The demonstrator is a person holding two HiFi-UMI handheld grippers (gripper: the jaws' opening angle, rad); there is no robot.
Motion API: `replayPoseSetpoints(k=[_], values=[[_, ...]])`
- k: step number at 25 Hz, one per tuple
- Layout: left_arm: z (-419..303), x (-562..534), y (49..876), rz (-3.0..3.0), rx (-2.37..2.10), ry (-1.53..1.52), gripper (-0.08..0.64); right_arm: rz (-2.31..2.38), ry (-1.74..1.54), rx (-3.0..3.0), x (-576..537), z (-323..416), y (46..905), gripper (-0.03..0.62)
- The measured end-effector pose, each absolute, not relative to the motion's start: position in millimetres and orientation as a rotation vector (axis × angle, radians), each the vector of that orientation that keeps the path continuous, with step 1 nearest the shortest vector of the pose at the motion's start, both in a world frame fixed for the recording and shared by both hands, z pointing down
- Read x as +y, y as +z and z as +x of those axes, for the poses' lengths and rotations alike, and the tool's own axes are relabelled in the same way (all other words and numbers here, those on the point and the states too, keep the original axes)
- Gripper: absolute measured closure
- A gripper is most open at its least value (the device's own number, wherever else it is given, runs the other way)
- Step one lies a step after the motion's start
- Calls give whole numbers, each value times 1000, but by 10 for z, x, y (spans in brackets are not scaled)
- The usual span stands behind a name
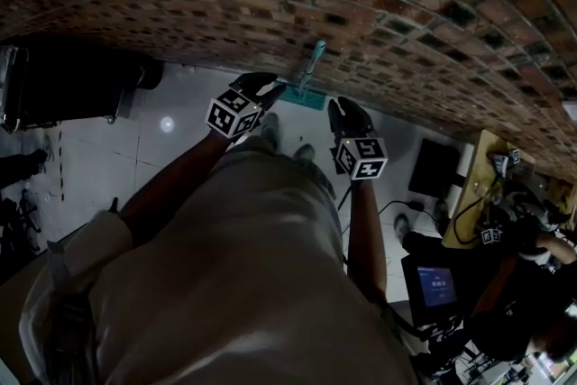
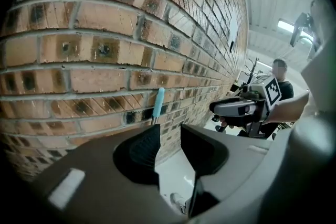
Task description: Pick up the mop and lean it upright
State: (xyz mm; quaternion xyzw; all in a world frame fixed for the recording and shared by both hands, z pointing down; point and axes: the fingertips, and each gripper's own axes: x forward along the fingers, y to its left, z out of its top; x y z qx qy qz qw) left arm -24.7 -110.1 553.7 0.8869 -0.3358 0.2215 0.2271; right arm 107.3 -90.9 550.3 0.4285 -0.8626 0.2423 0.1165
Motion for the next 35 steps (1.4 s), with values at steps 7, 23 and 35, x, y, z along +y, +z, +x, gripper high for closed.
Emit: replayPoseSetpoints(k=[7, 23, 35], values=[[-271, -1266, 5619, 2522, -755, 635, 408, 1269, 707, -2473, -1199, 862, 5704, 511], [-187, -1507, 5745, 2610, -507, 703, 405, 1236, 663, -2271, -1680, 511, 6643, 494], [-140, -1581, 5865, 2607, -461, 774, 407, 1218, 685, -2164, -1867, 478, 7250, 491]])
